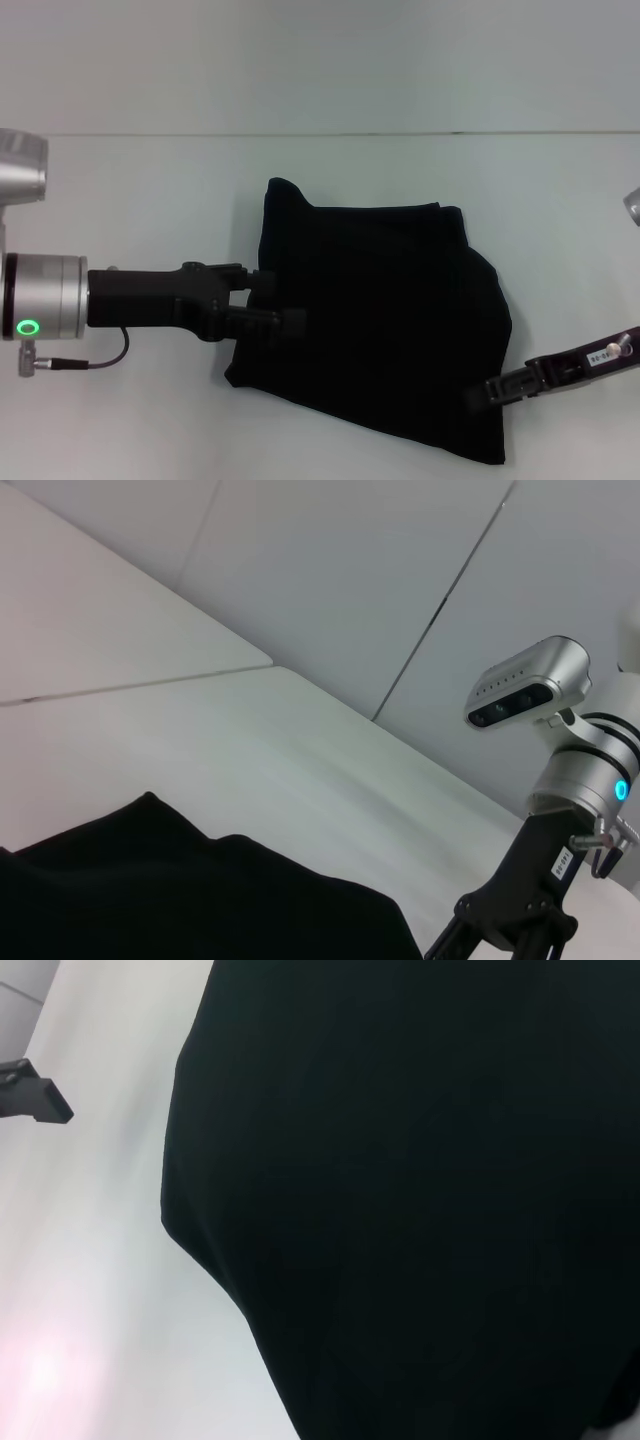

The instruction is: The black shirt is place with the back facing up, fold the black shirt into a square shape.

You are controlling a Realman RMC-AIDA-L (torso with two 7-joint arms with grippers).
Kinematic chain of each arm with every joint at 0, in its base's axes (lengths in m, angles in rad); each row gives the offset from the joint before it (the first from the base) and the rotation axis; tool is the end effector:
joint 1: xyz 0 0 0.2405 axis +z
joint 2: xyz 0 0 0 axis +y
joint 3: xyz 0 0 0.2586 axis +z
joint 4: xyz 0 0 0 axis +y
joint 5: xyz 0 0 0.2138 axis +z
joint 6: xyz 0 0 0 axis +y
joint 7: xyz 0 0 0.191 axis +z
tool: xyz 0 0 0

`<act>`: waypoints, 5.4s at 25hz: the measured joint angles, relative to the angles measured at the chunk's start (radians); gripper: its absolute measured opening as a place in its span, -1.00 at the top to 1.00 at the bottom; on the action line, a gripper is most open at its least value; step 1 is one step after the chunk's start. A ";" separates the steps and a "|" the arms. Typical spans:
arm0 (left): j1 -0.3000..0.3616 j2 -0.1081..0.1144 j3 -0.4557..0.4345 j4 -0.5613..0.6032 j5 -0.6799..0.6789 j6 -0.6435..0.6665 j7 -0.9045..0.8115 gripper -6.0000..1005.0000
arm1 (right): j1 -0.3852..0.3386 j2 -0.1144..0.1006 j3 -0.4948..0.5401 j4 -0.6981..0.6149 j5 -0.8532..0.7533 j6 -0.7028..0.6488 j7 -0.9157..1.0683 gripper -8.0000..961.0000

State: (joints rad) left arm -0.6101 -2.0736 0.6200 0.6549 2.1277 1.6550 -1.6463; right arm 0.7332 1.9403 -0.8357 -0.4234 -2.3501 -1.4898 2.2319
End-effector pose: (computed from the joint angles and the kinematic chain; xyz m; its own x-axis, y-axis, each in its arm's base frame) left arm -0.2295 0.3497 -0.0425 0.7046 0.5427 0.4572 0.5856 -0.8086 0.0572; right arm 0.2831 0.3495 -0.0593 0.3714 -0.9282 -0.0251 -0.9283 -0.3717 0.0086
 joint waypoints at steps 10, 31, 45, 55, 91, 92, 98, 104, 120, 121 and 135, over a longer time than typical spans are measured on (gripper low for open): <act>0.005 0.000 -0.013 0.000 0.000 -0.006 0.002 -0.89 | 0.005 0.013 -0.002 0.006 0.000 0.039 0.000 -0.83; 0.004 0.000 -0.013 -0.005 -0.009 -0.010 0.011 -0.89 | 0.006 0.017 0.017 -0.001 0.051 -0.011 -0.039 -0.71; 0.001 0.000 -0.013 -0.008 -0.009 -0.014 0.013 -0.89 | 0.004 0.025 0.024 -0.001 0.057 0.070 -0.038 -0.50; -0.005 0.000 -0.013 -0.005 -0.009 -0.014 0.007 -0.89 | 0.003 0.028 0.032 -0.001 0.061 0.071 -0.086 0.15; -0.012 0.006 -0.062 -0.009 -0.017 -0.003 0.002 -0.89 | 0.087 0.006 0.109 -0.130 0.052 0.070 -0.107 0.83; -0.010 0.005 -0.063 -0.010 -0.017 -0.003 0.002 -0.89 | 0.087 0.009 0.106 -0.122 0.045 0.080 -0.106 0.83; -0.006 0.002 -0.064 -0.013 -0.017 -0.004 0.002 -0.89 | 0.077 0.013 0.101 -0.073 0.039 0.121 -0.112 0.83; -0.007 -0.002 -0.062 -0.015 -0.017 -0.029 0.002 -0.89 | 0.067 0.013 0.098 -0.043 0.039 0.167 -0.122 0.75; -0.097 -0.014 -0.033 -0.071 -0.045 -0.486 -0.263 -0.89 | 0.055 0.003 0.129 -0.053 0.046 0.155 -0.150 -0.09; -0.100 -0.014 -0.019 -0.074 -0.044 -0.513 -0.283 -0.89 | 0.052 0.000 0.135 -0.054 0.046 0.154 -0.150 -0.13; -0.166 -0.014 0.156 -0.153 -0.029 -0.788 -0.474 -0.89 | 0.032 -0.024 0.164 -0.055 0.048 0.134 -0.128 -0.87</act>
State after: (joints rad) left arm -0.7765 -2.0878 0.7760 0.5017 2.0987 0.8666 -2.1201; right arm 0.7650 1.9167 -0.6720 -0.4786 -2.3024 -1.3563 2.1039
